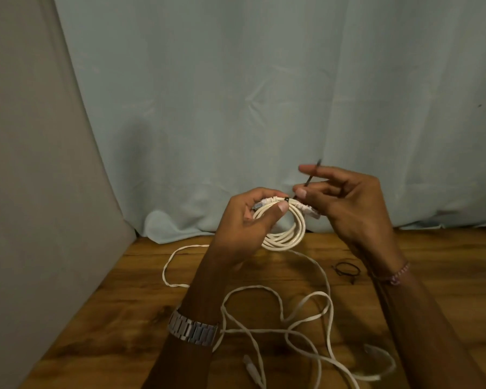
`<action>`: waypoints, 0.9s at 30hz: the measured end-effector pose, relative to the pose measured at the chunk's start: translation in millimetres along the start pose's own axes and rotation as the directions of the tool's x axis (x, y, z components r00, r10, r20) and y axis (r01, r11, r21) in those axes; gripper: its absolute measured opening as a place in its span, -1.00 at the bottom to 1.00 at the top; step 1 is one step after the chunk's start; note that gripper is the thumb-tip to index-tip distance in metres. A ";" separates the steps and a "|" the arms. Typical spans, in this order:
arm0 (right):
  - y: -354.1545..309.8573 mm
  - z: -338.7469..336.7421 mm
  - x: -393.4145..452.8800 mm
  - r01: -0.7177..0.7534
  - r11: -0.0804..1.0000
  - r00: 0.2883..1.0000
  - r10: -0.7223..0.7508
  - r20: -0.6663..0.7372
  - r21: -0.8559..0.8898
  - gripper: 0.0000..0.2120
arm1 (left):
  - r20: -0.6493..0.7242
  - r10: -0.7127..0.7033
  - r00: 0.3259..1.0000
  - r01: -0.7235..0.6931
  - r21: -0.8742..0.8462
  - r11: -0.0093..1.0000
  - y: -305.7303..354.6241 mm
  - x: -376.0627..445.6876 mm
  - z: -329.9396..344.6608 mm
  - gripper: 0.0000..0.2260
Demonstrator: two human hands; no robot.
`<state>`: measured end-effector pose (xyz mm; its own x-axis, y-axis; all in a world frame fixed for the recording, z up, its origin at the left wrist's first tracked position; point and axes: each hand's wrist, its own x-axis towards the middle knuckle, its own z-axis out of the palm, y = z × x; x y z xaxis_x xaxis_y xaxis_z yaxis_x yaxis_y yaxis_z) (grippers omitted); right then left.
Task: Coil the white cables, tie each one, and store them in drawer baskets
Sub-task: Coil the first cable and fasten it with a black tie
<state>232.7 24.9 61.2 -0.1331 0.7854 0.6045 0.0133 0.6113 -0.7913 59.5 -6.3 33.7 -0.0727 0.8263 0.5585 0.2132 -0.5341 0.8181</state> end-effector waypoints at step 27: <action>-5.9 10.8 -10.8 0.163 0.931 0.977 -0.199 -0.081 -0.328 -0.92 | -0.038 -0.061 0.997 0.064 0.090 0.994 -9.4 3.6 4.7 -0.88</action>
<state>223.4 11.7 58.3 -0.0525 0.6531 0.7555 0.3154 0.7286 -0.6080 61.9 2.5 27.4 -0.1225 0.8501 0.5122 0.2950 -0.4616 0.8366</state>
